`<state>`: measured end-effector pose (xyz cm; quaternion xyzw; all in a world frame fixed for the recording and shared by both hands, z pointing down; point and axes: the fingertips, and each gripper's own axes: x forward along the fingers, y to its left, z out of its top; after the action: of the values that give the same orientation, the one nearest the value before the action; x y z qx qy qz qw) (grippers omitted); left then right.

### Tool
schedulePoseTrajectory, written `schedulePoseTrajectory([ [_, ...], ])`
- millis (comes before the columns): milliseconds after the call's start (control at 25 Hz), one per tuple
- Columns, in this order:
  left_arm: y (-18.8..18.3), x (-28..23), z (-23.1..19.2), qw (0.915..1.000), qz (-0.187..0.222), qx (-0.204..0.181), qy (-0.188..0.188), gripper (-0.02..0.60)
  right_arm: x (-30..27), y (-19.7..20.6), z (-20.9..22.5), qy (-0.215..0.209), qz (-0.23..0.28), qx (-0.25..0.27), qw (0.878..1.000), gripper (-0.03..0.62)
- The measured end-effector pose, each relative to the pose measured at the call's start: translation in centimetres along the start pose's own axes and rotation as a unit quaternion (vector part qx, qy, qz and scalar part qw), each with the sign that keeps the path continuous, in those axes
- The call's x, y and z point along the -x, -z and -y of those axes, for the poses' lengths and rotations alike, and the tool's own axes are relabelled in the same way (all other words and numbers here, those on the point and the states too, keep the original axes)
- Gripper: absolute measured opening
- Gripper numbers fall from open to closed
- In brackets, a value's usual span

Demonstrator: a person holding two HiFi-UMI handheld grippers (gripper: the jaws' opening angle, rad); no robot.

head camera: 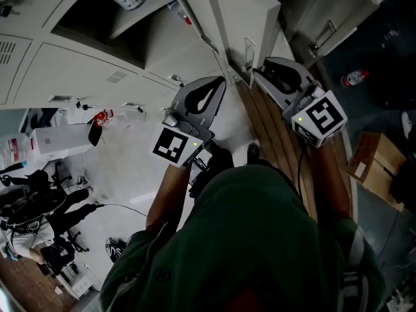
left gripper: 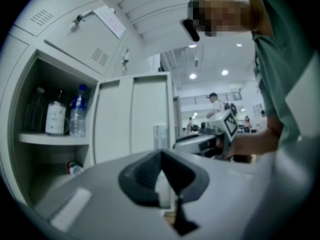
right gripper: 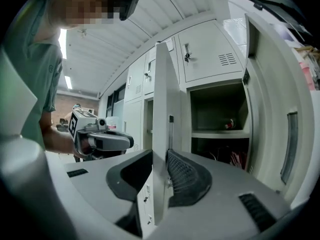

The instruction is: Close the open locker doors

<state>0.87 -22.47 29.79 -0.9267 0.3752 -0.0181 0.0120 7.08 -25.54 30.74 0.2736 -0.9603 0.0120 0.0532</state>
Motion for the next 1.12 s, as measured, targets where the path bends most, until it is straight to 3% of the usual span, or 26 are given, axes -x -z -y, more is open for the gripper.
schedulePoseTrajectory([
  [320,0.1,3.5,-2.4,0.9996,-0.003,0.004,-0.028,0.003,-1.5,-1.3,-4.2,-0.042,0.019,-0.006,0.999,0.094],
  [480,0.5,5.4,-3.9,0.9989,-0.006,0.005,-0.045,0.002,-3.0,-0.9,-6.4,-0.063,0.0,-0.005,0.998,0.094],
  [1120,1.6,12.9,-10.8,0.9913,-0.008,0.022,-0.13,0.003,-13.7,-2.0,-14.2,-0.162,-0.013,0.021,0.986,0.069],
])
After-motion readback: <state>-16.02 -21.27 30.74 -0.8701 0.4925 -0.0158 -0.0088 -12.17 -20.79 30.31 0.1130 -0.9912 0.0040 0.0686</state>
